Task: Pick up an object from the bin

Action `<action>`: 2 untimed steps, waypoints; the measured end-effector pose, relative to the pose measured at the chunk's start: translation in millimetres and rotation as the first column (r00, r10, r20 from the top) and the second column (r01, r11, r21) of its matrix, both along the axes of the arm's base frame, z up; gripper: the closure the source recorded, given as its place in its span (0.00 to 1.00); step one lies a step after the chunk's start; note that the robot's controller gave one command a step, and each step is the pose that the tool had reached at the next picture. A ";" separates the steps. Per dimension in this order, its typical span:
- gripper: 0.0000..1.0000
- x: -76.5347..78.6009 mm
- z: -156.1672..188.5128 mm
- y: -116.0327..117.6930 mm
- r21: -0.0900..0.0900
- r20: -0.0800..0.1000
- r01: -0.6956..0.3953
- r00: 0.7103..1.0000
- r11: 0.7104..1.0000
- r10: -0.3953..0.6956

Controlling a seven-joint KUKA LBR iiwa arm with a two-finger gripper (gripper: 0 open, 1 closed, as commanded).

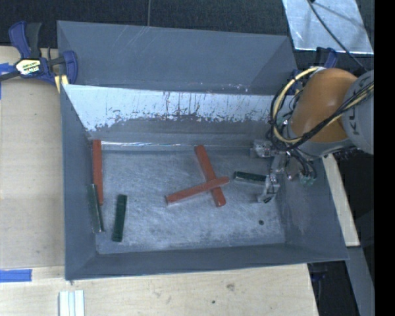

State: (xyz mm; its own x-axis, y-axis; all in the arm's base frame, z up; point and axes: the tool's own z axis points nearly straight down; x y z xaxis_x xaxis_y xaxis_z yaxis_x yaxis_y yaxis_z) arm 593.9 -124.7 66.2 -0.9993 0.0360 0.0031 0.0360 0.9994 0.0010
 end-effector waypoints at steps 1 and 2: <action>1.00 3.6 5.9 -0.8 -0.002 0.011 -0.001 1.000 1.000 0.001; 1.00 -6.8 170.5 -2.1 -0.004 0.016 -0.021 1.000 1.000 0.021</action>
Offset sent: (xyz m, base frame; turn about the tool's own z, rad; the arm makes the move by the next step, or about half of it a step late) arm 0.0000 0.0000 0.0000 0.0000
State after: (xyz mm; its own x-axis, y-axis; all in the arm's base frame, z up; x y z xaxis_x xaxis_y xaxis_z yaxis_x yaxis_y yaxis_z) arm 587.1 -126.8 236.7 -0.9998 0.0147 -0.0127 0.0148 0.9999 -0.0029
